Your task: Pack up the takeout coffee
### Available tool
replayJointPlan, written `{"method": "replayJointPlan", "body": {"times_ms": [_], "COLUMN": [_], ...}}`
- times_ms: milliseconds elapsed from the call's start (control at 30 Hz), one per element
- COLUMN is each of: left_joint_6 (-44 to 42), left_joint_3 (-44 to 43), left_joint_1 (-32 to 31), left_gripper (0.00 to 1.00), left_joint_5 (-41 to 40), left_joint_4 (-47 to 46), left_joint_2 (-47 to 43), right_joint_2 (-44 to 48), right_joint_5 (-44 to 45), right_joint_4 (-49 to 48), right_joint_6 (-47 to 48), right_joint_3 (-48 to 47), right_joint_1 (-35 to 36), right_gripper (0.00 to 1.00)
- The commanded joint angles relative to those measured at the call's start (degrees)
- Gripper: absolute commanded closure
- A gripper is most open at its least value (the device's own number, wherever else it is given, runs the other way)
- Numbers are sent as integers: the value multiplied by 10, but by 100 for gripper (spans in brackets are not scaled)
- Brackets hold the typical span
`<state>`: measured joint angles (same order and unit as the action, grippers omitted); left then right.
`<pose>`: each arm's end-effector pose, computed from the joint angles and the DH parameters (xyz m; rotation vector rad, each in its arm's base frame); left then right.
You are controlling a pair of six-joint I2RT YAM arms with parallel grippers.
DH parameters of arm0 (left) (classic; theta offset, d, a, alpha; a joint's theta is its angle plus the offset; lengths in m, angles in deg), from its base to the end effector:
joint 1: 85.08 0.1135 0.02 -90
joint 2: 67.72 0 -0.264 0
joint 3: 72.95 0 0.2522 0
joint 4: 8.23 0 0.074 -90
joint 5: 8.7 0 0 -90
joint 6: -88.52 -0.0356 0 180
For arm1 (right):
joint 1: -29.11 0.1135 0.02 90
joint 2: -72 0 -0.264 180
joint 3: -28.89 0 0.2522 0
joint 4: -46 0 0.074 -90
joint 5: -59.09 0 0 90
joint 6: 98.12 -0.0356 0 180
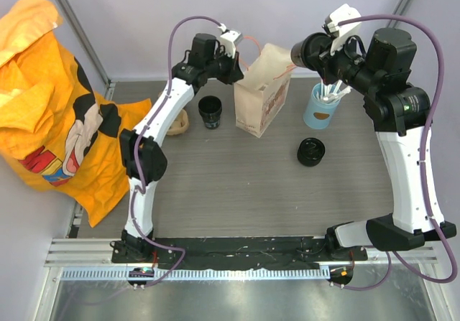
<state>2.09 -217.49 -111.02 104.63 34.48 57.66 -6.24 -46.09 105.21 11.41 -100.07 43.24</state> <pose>0.4515 -0.2353 0.3689 0.6541 1.9119 -0.7338 0.2237 0.0659 0.5512 -0.6811 1.5754 0.1577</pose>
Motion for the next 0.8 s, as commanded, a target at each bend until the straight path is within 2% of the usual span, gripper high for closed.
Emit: {"method": "replayJointPlan", "body": {"times_ms": [0, 133, 533, 767], "left_joint_6": [23, 14, -22, -32], "left_joint_3": [63, 109, 157, 242], "left_joint_1": [-15, -23, -27, -26], "left_gripper": [100, 100, 100, 100], "left_joint_5": [35, 40, 98, 130], "left_joint_4": [58, 86, 188, 210], "left_joint_2": [-90, -138, -232, -291], "right_joint_2": [0, -15, -24, -10], "right_joint_5": [-7, -20, -66, -87], "right_joint_4": [-35, -37, -33, -18], "right_joint_6": [-9, -19, -44, -69], "right_joint_3": [-29, -43, -45, 19], "right_joint_1": [-1, -1, 7, 35], "right_gripper": [99, 99, 99, 99]}}
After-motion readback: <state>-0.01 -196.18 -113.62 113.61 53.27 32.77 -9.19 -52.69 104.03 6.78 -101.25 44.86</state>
